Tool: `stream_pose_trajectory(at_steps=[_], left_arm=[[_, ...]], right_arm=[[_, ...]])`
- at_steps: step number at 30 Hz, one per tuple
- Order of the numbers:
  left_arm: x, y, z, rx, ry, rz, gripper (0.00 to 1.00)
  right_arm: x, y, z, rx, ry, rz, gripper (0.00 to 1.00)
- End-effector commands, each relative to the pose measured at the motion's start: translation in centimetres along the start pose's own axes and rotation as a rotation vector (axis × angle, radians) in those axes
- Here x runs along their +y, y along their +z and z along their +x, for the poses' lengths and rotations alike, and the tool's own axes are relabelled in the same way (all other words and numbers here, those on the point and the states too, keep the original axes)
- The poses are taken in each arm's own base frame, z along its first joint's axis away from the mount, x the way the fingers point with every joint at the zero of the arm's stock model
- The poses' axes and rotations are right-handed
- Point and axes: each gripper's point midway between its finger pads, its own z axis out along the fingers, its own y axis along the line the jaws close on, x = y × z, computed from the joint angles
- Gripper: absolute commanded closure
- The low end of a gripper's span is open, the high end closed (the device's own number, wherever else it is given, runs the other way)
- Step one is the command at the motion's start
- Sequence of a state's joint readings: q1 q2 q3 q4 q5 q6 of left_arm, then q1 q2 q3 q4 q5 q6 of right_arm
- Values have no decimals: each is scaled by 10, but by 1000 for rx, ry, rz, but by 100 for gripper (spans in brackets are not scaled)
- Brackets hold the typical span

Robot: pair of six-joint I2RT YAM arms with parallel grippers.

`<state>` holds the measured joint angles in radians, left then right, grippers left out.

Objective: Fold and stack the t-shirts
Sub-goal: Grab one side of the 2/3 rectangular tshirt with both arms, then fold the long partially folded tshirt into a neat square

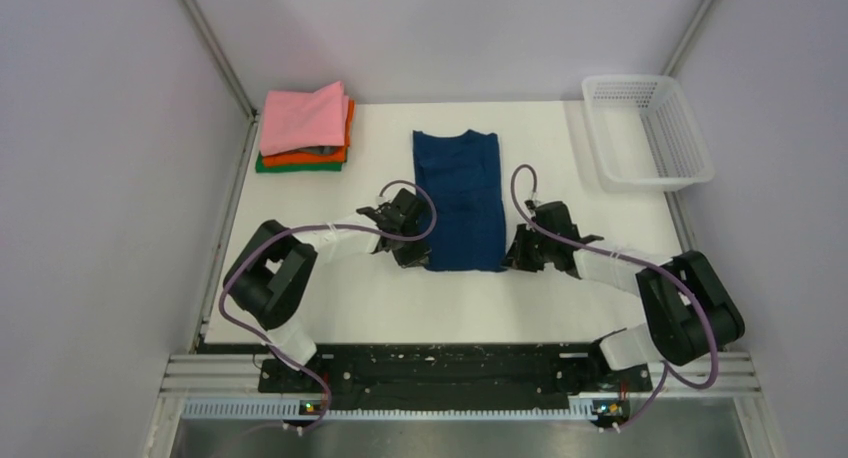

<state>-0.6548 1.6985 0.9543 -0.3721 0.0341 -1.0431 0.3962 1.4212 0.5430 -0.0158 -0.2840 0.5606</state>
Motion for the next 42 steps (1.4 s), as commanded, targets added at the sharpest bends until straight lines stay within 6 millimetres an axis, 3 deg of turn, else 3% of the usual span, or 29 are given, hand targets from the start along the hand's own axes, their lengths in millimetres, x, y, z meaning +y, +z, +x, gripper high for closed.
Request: stream_pose_trajectory(at_steps=[1,5,9,11,13,17,23,27,33,42], left_arm=[[24,-1,16,13,38,-86,100],[36,-38,62,30,112,-111,100],[30,-86,104,66,135,-5,100],[17,-110,112,87,153,71,100],[1,-134,107,63,188,133,100],[-32,-164,79,-59,275,217,100],[-57,-176,6,-252,243,237,100],[-75,-170,-46,-353,213,221,100],[-72,-151,-112,-441,183,102,100],[-87,-104,-166,-410,204,60,100]], right_arm=[[-11,-14,32,105,2,32,100],[2,-57,64,205,2,-12,100],[23,-107,96,287,4,-98,100],[37,-128,100,290,15,-154,100],[57,-147,95,272,13,-238,100],[83,-164,61,178,-45,-284,100],[95,-154,-23,-8,-106,-202,100],[97,-137,-66,-51,-134,-162,100],[83,-112,-117,-91,-89,-130,100],[48,-68,-160,-95,-28,-114,100]])
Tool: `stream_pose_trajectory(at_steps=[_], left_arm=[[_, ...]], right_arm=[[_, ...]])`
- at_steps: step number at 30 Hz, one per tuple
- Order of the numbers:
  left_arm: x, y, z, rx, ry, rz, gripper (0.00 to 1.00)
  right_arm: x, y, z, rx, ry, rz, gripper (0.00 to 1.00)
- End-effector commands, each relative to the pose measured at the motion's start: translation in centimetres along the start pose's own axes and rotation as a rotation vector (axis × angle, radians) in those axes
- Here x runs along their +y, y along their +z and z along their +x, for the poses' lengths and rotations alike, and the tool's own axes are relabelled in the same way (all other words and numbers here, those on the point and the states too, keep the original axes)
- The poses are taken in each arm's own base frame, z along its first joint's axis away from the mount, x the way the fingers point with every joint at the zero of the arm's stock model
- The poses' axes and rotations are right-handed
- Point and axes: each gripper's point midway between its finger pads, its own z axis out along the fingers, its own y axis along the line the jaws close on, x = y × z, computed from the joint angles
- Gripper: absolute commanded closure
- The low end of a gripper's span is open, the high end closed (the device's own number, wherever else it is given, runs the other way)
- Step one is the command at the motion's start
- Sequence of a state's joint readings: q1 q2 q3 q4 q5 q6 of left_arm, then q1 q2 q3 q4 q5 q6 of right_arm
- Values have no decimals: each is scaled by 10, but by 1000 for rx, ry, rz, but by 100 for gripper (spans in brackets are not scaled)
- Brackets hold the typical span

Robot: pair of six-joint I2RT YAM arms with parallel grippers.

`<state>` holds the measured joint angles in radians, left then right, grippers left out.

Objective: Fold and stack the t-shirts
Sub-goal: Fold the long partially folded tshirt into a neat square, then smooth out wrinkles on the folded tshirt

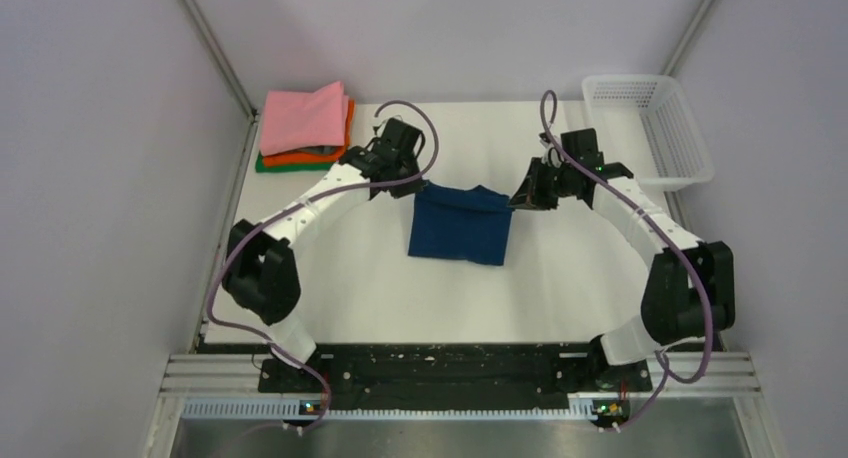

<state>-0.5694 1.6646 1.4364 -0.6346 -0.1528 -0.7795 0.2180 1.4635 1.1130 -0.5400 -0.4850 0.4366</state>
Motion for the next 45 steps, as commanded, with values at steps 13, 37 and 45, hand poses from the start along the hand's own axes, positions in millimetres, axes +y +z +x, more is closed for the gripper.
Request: stream_pose_trajectory(at_steps=[13,37,45], left_arm=[[3,116,-62,-41,55,-125,100],[-70,41,2,194,-72,405,1],[-41,82,65,359,-167,361,1]], right_arm=[[-86,88,-92,-104,-61,71,100],[89,0,-3,-119,-46,-583,1],[14,79,34,-20,128,-406,1]])
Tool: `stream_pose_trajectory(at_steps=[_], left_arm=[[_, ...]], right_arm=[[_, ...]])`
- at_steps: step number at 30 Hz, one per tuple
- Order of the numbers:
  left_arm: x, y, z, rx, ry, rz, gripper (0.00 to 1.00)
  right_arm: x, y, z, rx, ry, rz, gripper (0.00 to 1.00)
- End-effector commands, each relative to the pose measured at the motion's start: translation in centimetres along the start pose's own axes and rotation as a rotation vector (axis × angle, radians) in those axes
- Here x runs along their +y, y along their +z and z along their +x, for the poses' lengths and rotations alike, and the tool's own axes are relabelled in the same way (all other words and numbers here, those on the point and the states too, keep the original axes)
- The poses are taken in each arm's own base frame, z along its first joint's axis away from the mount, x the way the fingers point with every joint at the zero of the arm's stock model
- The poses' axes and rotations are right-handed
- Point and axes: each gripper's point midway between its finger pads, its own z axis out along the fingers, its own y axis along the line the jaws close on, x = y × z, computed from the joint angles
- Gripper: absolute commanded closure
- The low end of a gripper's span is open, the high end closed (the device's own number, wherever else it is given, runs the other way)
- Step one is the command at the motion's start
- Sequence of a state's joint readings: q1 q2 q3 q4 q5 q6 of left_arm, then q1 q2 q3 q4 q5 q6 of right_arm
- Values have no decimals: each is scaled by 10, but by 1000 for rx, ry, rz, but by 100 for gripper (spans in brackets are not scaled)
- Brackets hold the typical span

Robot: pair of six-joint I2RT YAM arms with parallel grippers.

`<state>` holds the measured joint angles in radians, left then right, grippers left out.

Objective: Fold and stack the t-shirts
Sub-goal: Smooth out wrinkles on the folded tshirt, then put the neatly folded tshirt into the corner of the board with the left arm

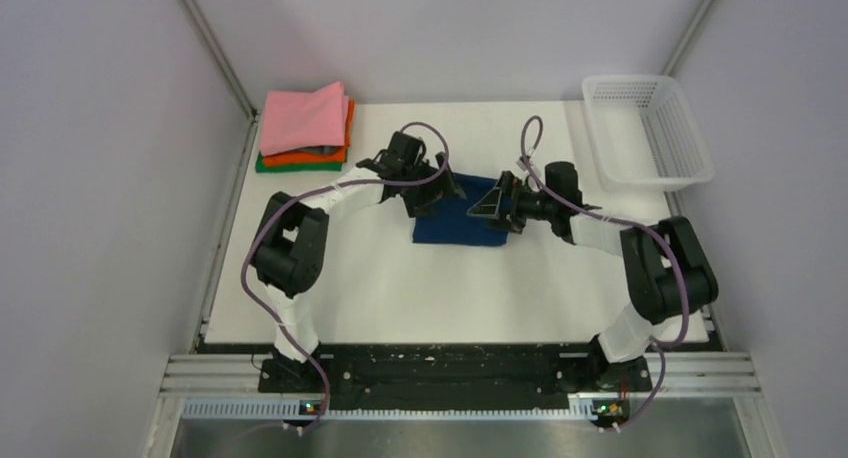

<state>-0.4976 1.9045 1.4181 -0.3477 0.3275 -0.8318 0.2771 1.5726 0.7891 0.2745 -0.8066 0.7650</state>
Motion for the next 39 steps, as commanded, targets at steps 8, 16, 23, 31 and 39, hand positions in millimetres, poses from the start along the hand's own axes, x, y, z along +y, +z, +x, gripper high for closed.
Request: stream_pose_trajectory(at_steps=[8,16,23,31,39], left_arm=[[81,11,76,130,-140,-116,1],[80,-48,111,112,-84,-102,1],[46,-82,97,-18,145,-86,1],[42,-41,50,-11,312,-229,1],[62,11,57,125,330,-286,1]], right_arm=[[-130,-21,99,99,216,320,1],[-102,-52,146,147,153,369,1],[-23,-82,99,5,-69,326,1],[18,-133,59,-262,-161,406,1],[3,-161,73,-344,-111,500,1]])
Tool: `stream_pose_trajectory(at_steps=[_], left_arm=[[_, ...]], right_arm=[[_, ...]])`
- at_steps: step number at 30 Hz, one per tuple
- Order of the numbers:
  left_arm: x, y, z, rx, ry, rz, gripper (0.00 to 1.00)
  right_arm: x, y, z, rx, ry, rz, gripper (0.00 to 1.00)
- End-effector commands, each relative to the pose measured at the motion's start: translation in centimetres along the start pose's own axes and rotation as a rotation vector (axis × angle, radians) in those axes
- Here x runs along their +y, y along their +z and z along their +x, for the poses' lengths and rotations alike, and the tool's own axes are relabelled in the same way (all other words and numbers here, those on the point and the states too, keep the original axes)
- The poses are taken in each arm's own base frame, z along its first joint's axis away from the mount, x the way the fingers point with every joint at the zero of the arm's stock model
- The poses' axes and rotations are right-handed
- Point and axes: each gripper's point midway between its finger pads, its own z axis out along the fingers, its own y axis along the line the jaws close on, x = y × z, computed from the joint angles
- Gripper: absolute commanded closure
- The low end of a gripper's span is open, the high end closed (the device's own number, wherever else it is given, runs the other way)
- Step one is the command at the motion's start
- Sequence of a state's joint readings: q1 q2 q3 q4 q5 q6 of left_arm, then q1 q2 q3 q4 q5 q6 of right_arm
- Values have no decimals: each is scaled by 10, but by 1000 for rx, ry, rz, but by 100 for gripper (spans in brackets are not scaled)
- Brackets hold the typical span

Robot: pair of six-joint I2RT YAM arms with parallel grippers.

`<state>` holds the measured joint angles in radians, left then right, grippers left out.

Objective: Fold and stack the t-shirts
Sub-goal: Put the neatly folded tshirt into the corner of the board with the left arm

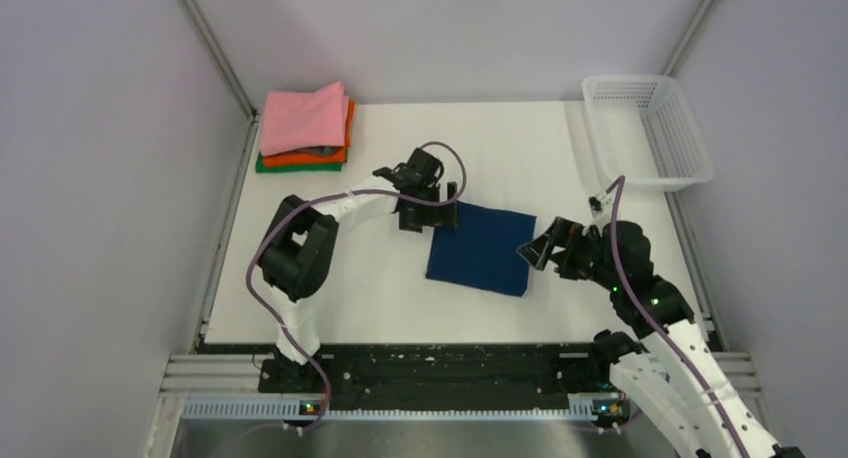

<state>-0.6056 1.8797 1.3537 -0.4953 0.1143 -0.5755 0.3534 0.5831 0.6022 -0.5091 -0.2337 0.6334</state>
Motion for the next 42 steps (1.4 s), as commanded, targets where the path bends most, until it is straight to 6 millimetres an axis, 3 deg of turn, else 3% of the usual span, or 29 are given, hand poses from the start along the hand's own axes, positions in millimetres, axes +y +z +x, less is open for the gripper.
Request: stream_pose_trajectory(at_steps=[1,6,10,13,15,17,18,24,28,35,42], left_arm=[[8,19,16,87,40,-29,2],[-5,37,47,141,92,-44,3],[-5,56,78,198,113,-139,16],[18,61,84,175,135,-325,37],[29,59,77,136,155,-451,65],[41,50,64,84,167,-565,97],[46,45,55,53,174,-612,100],[45,12,-11,-126,279,-733,100],[48,-6,-66,-236,326,-767,100],[87,-49,-160,-393,383,-891,100],[120,-108,-231,-503,507,-1033,100]], right_arm=[[-25,-10,11,-4,47,129,1],[-48,-17,17,-26,73,233,1],[-71,-21,32,-26,120,322,1],[-74,-22,36,-45,159,323,1],[-72,-25,33,-74,166,308,1],[-73,-27,30,-100,174,314,1],[-74,-27,29,-107,179,319,1],[-85,-24,21,-135,153,383,1],[-83,-7,16,-116,119,366,1],[-89,24,-12,-103,-41,423,1],[-82,43,-34,-133,-111,397,1]])
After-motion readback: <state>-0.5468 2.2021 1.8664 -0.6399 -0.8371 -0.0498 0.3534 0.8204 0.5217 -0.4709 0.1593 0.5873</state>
